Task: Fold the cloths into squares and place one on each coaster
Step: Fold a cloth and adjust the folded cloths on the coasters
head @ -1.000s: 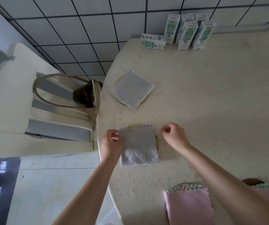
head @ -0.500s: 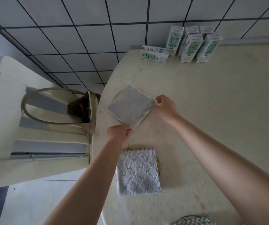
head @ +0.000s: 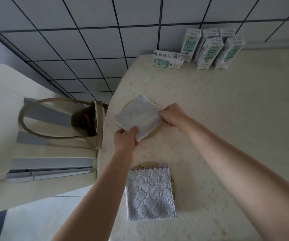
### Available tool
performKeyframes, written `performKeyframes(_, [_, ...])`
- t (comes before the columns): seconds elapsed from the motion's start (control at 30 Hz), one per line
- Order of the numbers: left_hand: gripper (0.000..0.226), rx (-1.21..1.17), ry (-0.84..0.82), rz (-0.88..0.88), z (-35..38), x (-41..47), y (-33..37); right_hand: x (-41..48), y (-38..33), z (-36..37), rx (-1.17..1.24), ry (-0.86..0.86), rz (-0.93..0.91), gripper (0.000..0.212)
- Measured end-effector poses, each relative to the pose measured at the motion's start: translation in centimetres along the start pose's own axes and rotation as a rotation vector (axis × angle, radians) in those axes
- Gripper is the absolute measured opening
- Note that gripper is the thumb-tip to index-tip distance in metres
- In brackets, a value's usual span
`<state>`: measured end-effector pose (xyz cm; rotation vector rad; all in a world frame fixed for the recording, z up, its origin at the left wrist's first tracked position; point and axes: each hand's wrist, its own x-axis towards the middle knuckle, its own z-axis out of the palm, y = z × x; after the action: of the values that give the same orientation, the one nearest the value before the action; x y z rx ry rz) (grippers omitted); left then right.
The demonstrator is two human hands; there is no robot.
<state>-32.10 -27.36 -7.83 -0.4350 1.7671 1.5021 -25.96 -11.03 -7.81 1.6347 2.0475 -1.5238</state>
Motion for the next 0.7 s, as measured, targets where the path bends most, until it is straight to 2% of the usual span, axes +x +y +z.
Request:
performKeyframes(0.1, [0.039,0.134,-0.014,0.117,-0.5,0.6,0.4,-0.1,0.3,0.1,0.076,-0.013,0.001,0.009])
performKeyframes(0.33, [0.039,0.191,-0.158,0.301,-0.9,1.6,2.2,-1.9,1.4,0.2,0.333,0.034,0.01,0.008])
performKeyframes(0.5, [0.044,0.46,-0.016,0.319,-1.1,3.5,2.5,-2.3,2.8,1.4,0.323,0.01,0.024,0.014])
performKeyframes(0.7, [0.039,0.655,0.059,0.471,-1.3,4.3,2.1,-2.3,3.2,2.2,0.225,0.064,0.022,0.013])
